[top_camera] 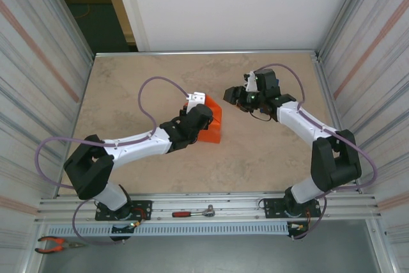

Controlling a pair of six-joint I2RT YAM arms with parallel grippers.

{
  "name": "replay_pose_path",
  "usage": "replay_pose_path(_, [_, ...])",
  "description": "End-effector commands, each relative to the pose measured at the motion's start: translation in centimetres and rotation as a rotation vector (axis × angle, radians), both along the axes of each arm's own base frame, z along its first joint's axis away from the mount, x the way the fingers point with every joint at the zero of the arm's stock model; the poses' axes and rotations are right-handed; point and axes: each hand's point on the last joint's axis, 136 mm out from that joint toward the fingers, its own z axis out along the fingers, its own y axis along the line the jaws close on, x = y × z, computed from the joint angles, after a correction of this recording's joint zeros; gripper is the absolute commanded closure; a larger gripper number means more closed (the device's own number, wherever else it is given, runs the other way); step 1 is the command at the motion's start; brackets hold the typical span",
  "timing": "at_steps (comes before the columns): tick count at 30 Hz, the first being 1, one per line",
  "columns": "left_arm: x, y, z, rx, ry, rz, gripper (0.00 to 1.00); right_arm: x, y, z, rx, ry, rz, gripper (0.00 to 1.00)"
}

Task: Wrap the gift box in paper
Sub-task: Fold the seventh fold of the wrapping paper on the gift box, then fold the wrapping paper for the gift box.

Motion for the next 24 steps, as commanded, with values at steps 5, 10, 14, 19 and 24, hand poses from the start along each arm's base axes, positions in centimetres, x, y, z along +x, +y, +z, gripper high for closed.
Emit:
replay_pose_path(5, [-3.0,3.0,-7.8,0.227,0.220,-0.016,0.54,-2.1,1.0,0.1,-0.053,-0.091,0.103,0.39])
replay_pose_path(10, [-3.0,3.0,-7.7,0.226,0.217,-0.016,0.55,-2.6,1.2,-0.6,-0.073,-0.086,0.120,0.41])
replay_pose_path(14, [-2.9,3.0,-7.7,0.225,0.215,-0.014,0.55,-2.9,1.3,-1.1,-0.082,-0.082,0.120,0.42])
replay_pose_path(19, [-2.9,3.0,-7.5,0.226,0.213,-0.014,0.55,-3.0,1.3,-2.2,-0.097,-0.062,0.108,0.44])
replay_pose_path(24, [-2.9,3.0,-7.5,0.223,0.212,-0.011,0.55,-3.1,1.6,-3.4,-0.125,-0.033,0.100,0.46])
